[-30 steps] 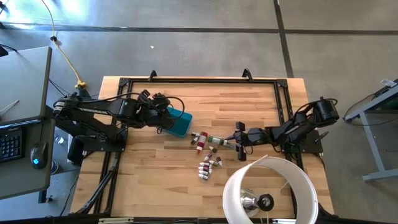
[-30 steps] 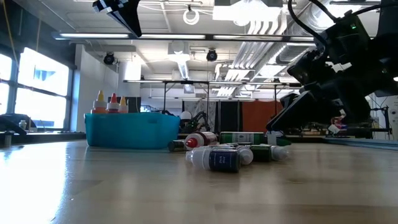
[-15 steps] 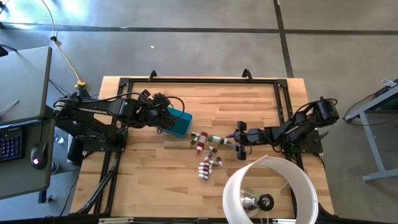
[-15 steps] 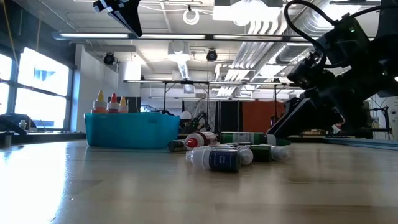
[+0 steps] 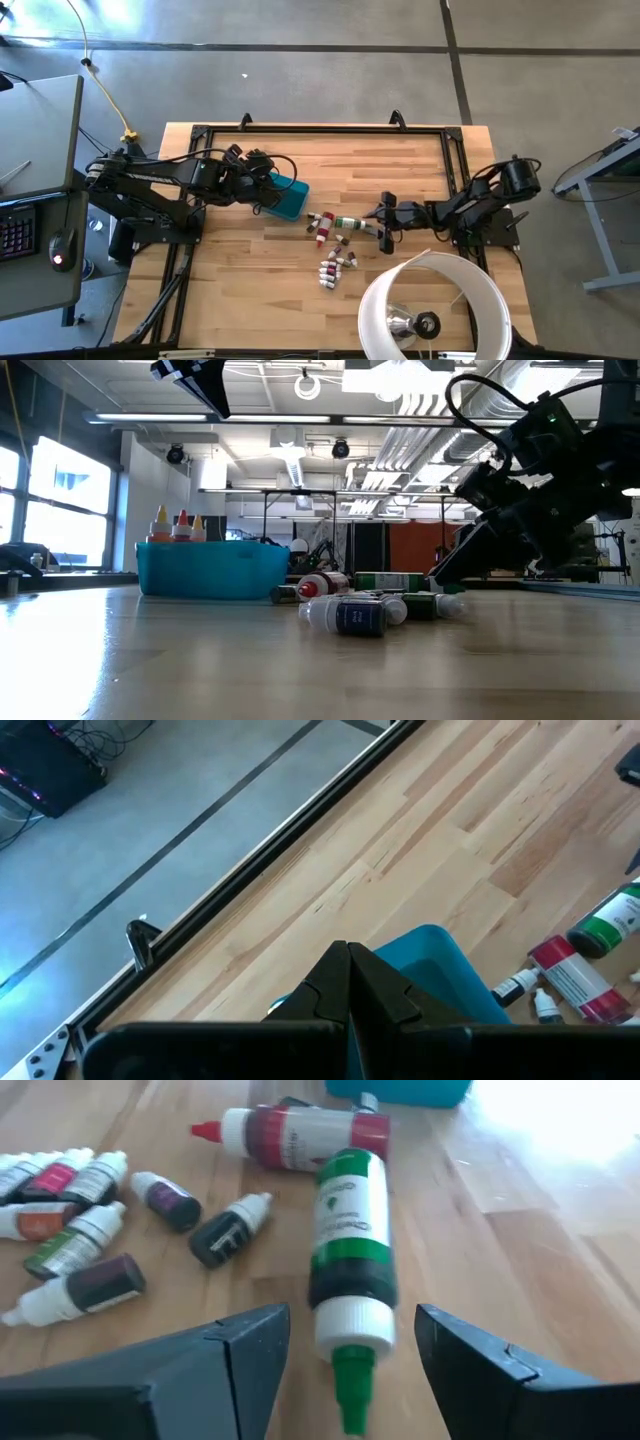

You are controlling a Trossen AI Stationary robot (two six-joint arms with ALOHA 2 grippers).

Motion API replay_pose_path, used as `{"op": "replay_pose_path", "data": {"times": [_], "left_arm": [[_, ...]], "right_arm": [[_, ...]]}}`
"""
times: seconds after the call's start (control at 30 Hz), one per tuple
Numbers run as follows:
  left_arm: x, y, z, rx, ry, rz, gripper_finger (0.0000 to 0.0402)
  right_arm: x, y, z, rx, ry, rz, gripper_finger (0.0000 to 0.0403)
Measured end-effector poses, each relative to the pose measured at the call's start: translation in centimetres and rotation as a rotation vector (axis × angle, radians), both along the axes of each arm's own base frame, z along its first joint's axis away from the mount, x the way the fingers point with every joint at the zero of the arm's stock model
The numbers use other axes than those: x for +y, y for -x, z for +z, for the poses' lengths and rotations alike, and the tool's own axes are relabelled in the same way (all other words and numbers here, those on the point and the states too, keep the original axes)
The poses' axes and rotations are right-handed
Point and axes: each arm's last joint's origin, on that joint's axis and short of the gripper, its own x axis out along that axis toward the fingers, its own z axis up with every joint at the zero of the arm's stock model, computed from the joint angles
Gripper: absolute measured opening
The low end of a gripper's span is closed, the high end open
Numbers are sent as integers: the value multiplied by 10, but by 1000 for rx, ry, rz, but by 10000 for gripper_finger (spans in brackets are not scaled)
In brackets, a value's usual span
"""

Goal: Pick & Place food coloring
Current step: Put the large green food coloring bottle into the blue bin

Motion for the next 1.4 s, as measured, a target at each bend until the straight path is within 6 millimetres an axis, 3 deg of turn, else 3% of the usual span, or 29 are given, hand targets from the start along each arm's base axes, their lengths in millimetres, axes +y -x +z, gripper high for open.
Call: {"op": "replay_pose_path", "data": {"times": [0.3, 0.47, 0.77, 1.1, 1.4], "left_arm": [[0, 0, 0, 2, 0, 0, 0], [0, 0, 0, 6, 0, 0, 0], [0, 1, -1, 15, 4, -3, 0], [0, 1, -1, 15, 6, -5, 0], [0, 1, -1, 15, 19, -12, 0]], "right_arm": [[1, -16, -18, 32, 7, 10, 211], [2, -25, -21, 40, 43, 35, 190], [1, -14, -26, 86, 19, 41, 155], [2, -9, -20, 69, 14, 62, 186], [2, -4, -10, 103, 26, 68, 190]]}}
